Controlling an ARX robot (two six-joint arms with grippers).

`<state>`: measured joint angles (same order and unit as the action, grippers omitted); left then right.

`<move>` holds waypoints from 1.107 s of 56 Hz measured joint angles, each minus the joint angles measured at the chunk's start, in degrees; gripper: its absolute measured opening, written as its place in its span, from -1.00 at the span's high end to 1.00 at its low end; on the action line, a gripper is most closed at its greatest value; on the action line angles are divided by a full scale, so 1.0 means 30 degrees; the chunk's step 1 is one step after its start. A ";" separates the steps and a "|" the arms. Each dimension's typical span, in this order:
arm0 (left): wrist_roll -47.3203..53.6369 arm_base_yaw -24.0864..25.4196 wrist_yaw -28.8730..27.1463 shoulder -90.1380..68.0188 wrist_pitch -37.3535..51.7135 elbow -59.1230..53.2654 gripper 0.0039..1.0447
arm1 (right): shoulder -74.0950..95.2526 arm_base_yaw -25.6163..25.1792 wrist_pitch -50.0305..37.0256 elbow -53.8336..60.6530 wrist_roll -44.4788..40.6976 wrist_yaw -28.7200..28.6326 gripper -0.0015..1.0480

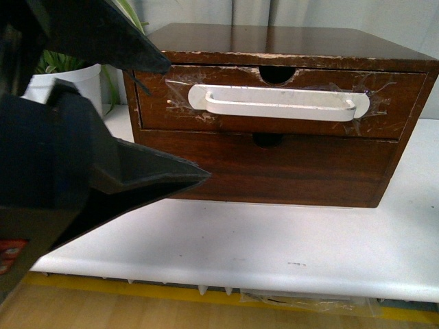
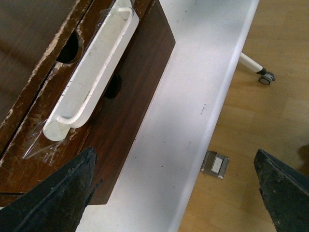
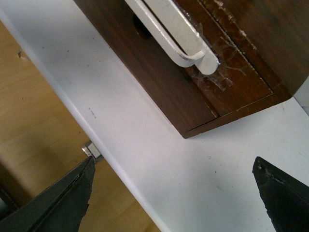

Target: Open drawer

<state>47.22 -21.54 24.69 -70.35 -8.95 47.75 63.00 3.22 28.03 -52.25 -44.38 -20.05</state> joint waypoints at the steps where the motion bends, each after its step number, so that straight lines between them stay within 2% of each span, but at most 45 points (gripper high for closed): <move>1: 0.0080 -0.0102 -0.0073 -0.0160 -0.0044 0.0146 -0.89 | 0.0117 0.0015 0.0029 -0.0044 -0.0087 0.0015 -0.83; 26: 0.1625 -0.1552 -0.0678 -0.4794 -0.1770 0.3956 -0.89 | 0.4262 0.1144 0.0044 -0.2419 -0.1807 0.0342 -0.83; 62: 0.3045 -0.1086 -0.0350 -0.8211 -0.2812 0.7592 -0.89 | 0.7985 0.3096 0.0109 -0.4932 -0.2557 0.0138 -0.83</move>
<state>56.36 -24.80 23.64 -94.98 -17.39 70.52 86.96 12.51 28.36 -67.05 -52.05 -19.64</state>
